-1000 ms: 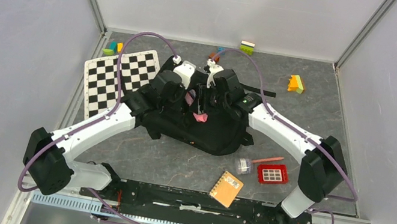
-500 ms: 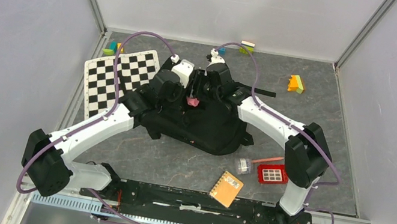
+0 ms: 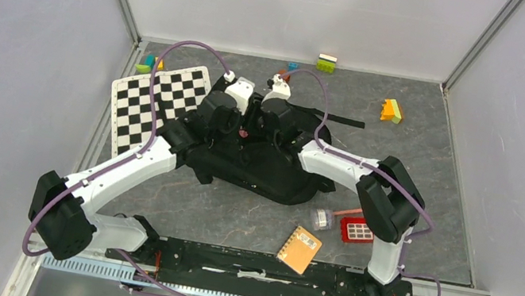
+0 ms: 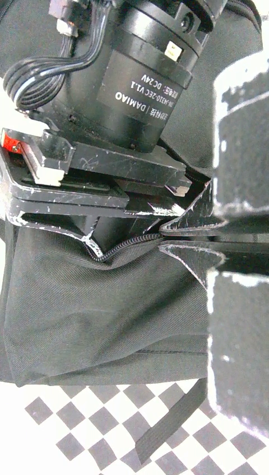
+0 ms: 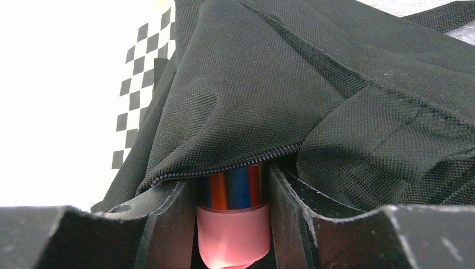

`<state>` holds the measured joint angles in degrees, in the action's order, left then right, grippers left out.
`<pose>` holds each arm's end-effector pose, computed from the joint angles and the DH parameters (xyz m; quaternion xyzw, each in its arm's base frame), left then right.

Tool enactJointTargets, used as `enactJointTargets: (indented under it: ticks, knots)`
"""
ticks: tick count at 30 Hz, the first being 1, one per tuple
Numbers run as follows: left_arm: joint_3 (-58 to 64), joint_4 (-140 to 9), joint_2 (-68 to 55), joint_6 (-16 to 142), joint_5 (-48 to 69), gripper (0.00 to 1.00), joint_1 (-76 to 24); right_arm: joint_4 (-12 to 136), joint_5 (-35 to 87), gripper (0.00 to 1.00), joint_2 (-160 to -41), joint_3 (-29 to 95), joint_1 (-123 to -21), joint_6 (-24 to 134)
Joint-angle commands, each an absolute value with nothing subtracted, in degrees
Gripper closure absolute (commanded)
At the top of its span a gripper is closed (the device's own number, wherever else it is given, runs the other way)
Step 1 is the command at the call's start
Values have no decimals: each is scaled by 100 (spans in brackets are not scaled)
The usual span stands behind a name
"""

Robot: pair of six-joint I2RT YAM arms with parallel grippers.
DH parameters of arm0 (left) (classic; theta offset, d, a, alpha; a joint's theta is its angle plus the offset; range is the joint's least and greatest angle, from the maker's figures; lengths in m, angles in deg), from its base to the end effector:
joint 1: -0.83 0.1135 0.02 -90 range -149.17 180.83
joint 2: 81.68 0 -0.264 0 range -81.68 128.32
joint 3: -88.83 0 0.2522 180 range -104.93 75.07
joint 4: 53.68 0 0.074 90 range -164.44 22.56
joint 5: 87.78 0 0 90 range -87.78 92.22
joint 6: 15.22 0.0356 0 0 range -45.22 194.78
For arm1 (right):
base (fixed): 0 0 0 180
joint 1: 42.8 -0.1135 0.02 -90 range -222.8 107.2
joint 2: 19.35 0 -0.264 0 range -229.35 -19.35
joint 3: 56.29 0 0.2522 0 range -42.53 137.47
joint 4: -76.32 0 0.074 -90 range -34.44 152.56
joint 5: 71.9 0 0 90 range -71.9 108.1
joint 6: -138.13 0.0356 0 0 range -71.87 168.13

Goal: Pack the student bag
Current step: Place the stationery in the student bag.

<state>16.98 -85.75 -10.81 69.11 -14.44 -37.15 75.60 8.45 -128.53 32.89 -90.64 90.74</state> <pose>0.2256 -0.1632 0.3114 0.1713 0.8474 -0.0638 0.4986 0.3036 0.3264 0.2380 0.0104 0.8212 0.3533 0.4481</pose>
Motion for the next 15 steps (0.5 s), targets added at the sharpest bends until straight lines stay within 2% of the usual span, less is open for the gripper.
enactJointTargets:
  ticks: [1, 4, 11, 13, 15]
  knots:
    - [1627, -8517, -1174, 6678, -1202, 98, -3794, 8698, 435, 66, -12752, 3208, -9219, 9065]
    - [1627, -8517, -1165, 6678, -1225, 98, -3796, 8748, 374, 49, -12587, 2948, -9224, 8932]
    - [1618, -8546, -1111, 6713, -1293, 98, -3797, 8666, 639, 24, -12323, 2752, -9224, 8105]
    - [1618, -8547, -1113, 6722, -1320, 98, -3793, 8660, 713, 13, -12193, 2625, -9220, 7901]
    - [1627, -8545, -1112, 6731, -1350, 98, -3793, 8628, 768, 8, -12033, 2511, -9220, 7772]
